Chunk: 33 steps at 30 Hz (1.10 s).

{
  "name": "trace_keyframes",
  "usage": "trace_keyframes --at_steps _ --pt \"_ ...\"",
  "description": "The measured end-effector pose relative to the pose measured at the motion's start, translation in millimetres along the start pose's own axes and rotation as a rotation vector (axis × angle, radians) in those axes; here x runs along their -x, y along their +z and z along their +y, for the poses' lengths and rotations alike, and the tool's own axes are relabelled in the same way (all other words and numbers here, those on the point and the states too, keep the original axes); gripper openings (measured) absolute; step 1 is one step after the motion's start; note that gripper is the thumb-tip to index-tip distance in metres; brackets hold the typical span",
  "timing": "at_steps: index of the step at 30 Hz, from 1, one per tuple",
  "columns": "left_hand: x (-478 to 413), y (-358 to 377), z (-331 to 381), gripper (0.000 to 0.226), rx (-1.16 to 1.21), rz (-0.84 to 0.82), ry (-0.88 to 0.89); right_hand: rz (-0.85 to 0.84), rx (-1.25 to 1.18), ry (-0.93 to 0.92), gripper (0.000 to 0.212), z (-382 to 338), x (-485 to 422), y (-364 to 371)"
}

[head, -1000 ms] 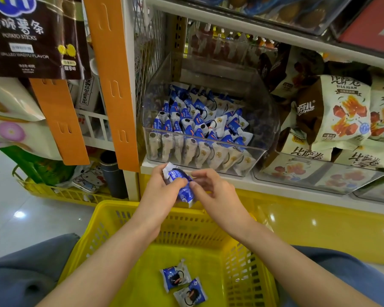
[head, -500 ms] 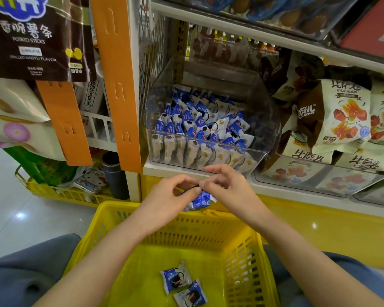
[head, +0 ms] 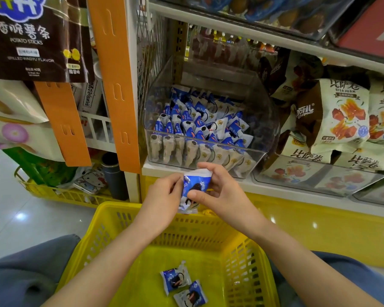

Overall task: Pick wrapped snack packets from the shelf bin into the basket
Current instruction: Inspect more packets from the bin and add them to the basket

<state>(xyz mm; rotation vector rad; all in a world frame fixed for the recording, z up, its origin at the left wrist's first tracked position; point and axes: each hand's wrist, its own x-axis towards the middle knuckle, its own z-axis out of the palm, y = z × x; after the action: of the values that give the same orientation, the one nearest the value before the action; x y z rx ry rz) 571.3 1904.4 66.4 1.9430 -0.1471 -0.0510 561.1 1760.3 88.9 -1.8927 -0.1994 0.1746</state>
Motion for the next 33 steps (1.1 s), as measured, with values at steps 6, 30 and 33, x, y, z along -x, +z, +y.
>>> trace_keyframes --at_steps 6,30,33 --pt "2.5 1.6 9.8 0.025 0.370 -0.015 -0.161 0.211 -0.026 0.043 0.047 1.2 -7.1 -7.9" --pt "-55.2 -40.1 34.3 0.039 -0.690 0.110 0.379 0.592 0.407 -0.214 0.028 -56.8 -96.5 -72.2" --pt "-60.1 -41.0 27.4 0.041 -0.814 0.101 0.393 0.601 0.661 -0.111 0.029 -57.6 -141.5 -87.5"
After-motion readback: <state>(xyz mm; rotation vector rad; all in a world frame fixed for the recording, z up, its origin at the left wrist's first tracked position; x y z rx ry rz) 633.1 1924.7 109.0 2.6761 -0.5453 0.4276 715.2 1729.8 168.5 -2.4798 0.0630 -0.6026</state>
